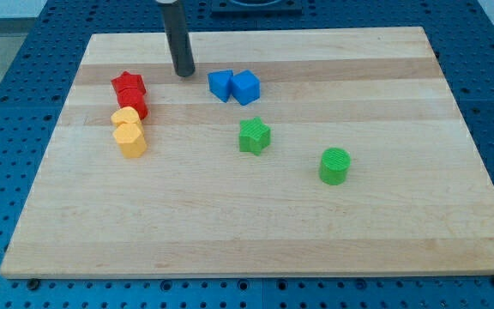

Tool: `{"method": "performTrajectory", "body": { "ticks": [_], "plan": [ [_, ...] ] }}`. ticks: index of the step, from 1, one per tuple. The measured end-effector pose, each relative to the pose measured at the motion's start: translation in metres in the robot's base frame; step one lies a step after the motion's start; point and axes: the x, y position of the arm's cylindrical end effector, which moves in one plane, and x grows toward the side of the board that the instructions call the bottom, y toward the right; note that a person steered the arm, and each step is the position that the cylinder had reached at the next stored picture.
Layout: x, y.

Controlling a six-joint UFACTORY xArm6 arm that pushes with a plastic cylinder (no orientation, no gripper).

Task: Put the green circle parallel to cube

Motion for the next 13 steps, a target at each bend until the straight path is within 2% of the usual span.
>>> {"method": "performTrajectory", "body": {
  "ticks": [2, 4, 5, 7, 9, 10, 11, 12, 13],
  "plan": [
    [0.022, 0.066],
    [-0.035, 0.082],
    [-0.062, 0.144],
    [-0.071, 0.158],
    [-0.064, 0.316],
    [0.001, 0.377],
    [0.096, 0.399],
    [0.179, 0.393],
    [0.233, 0.354]
  ]
}}
